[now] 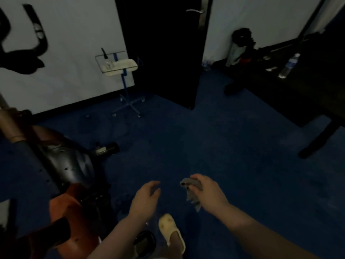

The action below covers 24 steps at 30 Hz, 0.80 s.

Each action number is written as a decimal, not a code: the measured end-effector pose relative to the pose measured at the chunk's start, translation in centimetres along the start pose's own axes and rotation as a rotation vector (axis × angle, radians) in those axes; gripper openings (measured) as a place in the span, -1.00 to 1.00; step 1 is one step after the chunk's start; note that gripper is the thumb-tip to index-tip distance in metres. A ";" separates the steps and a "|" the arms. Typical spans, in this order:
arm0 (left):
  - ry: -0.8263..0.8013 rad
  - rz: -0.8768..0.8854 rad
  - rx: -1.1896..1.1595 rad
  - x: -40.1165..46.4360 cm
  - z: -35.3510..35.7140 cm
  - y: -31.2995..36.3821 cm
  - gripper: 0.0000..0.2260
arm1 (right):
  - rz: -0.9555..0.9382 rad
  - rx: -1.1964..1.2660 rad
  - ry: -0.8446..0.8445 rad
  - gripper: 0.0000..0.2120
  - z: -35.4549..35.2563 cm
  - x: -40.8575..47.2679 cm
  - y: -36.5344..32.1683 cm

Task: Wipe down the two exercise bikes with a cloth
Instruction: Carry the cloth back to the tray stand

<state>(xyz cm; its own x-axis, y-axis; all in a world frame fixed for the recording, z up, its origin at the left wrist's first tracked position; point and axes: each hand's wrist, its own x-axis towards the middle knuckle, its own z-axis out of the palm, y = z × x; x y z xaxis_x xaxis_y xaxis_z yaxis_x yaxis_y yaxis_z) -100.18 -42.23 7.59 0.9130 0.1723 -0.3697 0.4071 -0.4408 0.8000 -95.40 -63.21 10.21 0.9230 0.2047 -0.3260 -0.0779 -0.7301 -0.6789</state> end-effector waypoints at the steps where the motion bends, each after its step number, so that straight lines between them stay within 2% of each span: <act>1: 0.025 -0.002 -0.013 1.2 -0.4 0.3 -0.70 | -0.017 -0.004 -0.013 -0.68 -0.2 1.6 -0.6; 8: 0.149 -0.046 -0.066 9.4 -3.8 2.8 -0.69 | -0.104 -0.062 -0.135 -0.69 -0.9 11.8 -5.2; 18: 0.190 -0.096 -0.065 20.0 -7.5 6.2 -0.67 | -0.142 -0.078 -0.222 -0.66 -1.8 24.4 -9.8; 24: 0.277 -0.152 -0.065 29.2 -10.2 8.0 -0.66 | -0.224 -0.082 -0.288 -0.67 -3.3 35.9 -13.2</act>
<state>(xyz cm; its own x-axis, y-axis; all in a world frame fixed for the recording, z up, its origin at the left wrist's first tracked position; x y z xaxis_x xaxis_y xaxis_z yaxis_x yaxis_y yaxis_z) -70.03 -31.70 8.01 0.8103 0.4687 -0.3518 0.5318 -0.3358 0.7774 -60.01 -48.38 9.70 0.7692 0.5316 -0.3547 0.1550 -0.6936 -0.7035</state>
